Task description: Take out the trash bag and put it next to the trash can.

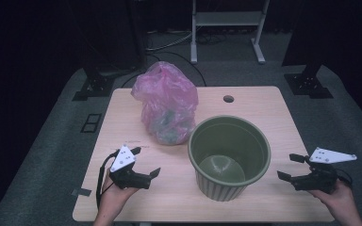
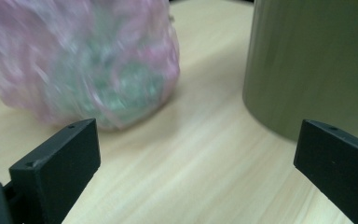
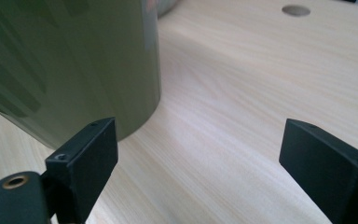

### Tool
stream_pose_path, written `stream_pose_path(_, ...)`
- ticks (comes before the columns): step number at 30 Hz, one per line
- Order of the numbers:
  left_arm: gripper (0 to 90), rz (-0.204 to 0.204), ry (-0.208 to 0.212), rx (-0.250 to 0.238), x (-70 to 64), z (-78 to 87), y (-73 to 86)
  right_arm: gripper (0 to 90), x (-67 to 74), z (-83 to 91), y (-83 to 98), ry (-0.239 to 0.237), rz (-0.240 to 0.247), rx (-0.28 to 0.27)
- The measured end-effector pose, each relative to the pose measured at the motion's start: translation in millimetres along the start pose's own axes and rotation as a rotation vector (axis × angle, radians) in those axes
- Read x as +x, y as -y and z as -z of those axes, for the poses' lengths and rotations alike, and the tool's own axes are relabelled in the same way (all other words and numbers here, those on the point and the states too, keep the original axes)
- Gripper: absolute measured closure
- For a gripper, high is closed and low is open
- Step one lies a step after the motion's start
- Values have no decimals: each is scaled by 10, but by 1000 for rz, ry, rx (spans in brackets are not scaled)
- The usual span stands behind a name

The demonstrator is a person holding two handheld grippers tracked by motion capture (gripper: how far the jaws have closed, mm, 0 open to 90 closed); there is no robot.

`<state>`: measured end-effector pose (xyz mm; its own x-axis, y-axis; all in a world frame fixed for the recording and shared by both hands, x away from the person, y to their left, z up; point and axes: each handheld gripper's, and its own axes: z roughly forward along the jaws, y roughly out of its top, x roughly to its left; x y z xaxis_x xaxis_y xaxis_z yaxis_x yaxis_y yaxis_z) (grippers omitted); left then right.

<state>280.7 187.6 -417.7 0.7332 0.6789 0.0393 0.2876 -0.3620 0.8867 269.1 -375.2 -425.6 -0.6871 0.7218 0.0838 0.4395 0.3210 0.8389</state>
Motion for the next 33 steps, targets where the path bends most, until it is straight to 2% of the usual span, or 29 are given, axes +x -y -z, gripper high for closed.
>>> stream_pose_path(7, 0, -14, 53, 121, -27, -181, 169, 102, -29, -130, 99, -4, -22, 39)
stream_pose_path(10, 0, -7, 90, 160, -45, -253, 242, 103, -49, -199, 143, -5, -34, 62)
stream_pose_path(13, 0, -56, 97, 231, -62, -328, 309, 102, -56, -273, 178, 0, -36, 97)
stream_pose_path(15, 0, -57, 106, 248, -60, -357, 349, 102, -62, -312, 197, -5, -45, 118)
stream_pose_path(17, 0, -42, 127, 269, -55, -386, 385, 102, -60, -349, 220, -2, -47, 140)
stream_pose_path(22, 0, -57, 145, 327, -65, -458, 458, 102, -57, -426, 269, 4, -46, 188)
stream_pose_path(25, 0, -72, 143, 326, -60, -470, 471, 102, -51, -469, 283, 17, -44, 205)
stream_pose_path(28, 0, -73, 145, 308, -54, -473, 487, 101, -39, -525, 309, 59, -34, 237)
stream_pose_path(33, 0, -72, 146, 293, -47, -471, 502, 101, -36, -544, 323, 81, -2, 228)
